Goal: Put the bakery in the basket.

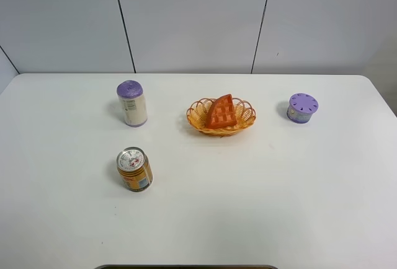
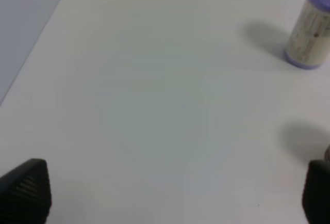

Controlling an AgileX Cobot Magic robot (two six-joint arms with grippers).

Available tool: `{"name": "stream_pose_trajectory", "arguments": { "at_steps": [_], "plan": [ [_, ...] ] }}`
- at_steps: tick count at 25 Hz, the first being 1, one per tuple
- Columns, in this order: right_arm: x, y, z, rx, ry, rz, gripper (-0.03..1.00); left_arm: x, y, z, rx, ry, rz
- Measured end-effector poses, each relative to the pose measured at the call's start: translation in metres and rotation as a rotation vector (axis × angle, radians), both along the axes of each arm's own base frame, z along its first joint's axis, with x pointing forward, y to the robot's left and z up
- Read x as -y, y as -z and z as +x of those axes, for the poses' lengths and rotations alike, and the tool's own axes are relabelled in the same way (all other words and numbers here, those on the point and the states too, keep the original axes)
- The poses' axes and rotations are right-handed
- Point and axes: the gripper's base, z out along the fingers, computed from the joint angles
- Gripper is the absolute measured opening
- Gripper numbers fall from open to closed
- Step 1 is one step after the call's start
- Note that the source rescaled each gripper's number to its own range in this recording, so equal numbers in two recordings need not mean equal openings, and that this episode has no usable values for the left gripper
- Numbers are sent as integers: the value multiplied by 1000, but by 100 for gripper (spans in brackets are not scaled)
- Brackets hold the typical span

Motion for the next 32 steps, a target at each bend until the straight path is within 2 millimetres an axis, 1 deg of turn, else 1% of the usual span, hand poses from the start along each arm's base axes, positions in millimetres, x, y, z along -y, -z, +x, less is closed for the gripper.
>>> {"name": "stream_pose_trajectory", "arguments": {
  "at_steps": [11,20,23,29,32],
  "plan": [
    [-3,62,4,-94,-38,38,100,0,0,0,0,0,0],
    [-3,113,16,-188,-51,71,100,0,0,0,0,0,0],
    [-3,121,18,-188,-51,71,100,0,0,0,0,0,0],
    [-3,121,21,-161,-54,67,100,0,0,0,0,0,0],
    [-3,124,25,-156,-57,59,100,0,0,0,0,0,0]
  ]
}}
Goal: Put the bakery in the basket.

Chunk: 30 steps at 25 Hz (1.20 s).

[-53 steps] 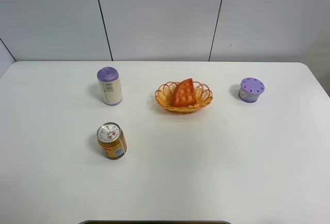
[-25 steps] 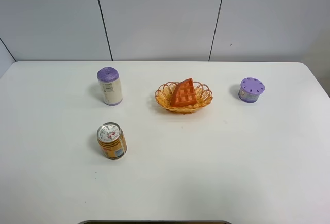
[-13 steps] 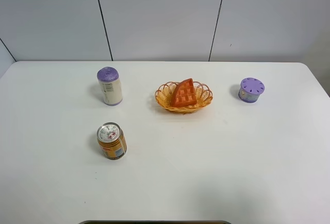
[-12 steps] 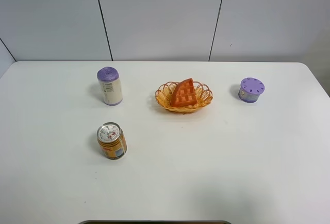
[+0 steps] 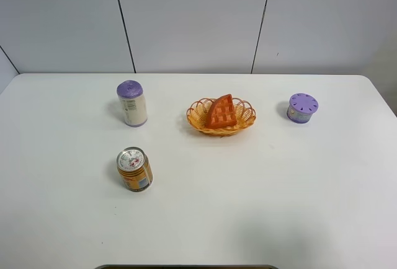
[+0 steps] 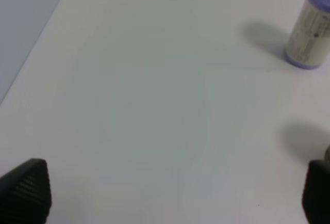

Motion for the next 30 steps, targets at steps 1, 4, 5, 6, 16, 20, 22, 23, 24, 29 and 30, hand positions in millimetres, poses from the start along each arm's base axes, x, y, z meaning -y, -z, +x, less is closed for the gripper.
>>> {"name": "stream_pose_trajectory", "arguments": {
  "at_steps": [1,4,5,6,16,20,22,23,24,29,30],
  "plan": [
    [0,4,2,-13,-3,-3,100,0,0,0,0,0,0],
    [-1,16,9,-48,-17,-7,100,0,0,0,0,0,0],
    [-2,18,10,-54,-22,-2,100,0,0,0,0,0,0],
    [-2,19,11,-53,-28,-1,100,0,0,0,0,0,0],
    [-2,18,12,-38,-34,-17,91,0,0,0,0,0,0],
    [-2,18,12,-38,-33,-18,85,0,0,0,0,0,0],
    [-2,18,12,-38,-33,-18,84,0,0,0,0,0,0],
    [-2,18,12,-38,-33,-18,85,0,0,0,0,0,0],
    [-2,18,12,-38,-33,-18,85,0,0,0,0,0,0],
    [-2,18,12,-38,-33,-18,85,0,0,0,0,0,0],
    [-2,18,12,-38,-33,-18,85,0,0,0,0,0,0]
  ]
}}
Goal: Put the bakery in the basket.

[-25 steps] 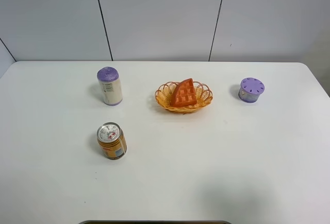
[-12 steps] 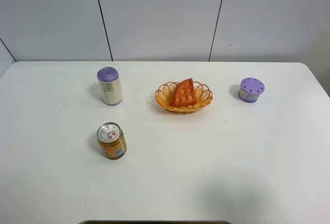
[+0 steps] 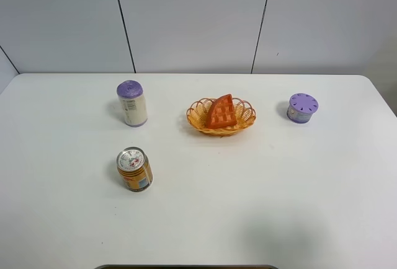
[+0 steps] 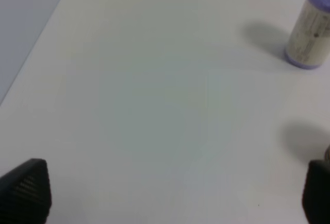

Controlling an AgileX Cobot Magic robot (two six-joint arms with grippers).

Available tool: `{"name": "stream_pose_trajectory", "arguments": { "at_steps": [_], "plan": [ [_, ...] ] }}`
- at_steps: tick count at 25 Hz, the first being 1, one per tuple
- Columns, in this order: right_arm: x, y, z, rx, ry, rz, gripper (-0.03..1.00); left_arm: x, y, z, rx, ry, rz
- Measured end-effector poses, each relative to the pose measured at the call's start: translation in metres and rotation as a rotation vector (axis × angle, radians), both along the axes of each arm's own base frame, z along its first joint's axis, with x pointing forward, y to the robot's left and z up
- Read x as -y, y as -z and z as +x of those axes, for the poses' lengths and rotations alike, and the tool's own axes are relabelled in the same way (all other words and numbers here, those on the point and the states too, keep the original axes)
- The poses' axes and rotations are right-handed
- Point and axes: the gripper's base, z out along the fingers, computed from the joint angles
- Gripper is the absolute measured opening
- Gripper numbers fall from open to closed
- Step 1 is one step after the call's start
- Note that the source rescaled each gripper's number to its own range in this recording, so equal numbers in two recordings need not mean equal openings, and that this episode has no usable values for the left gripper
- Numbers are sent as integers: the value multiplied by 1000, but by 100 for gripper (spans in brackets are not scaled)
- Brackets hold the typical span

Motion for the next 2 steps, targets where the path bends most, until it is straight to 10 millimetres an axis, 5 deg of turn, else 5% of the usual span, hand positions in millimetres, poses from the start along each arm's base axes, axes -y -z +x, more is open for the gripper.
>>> {"name": "stream_pose_trajectory", "arguments": {
  "at_steps": [2],
  "plan": [
    [0,0,0,0,0,0,85,0,0,0,0,0,0]
  ]
}}
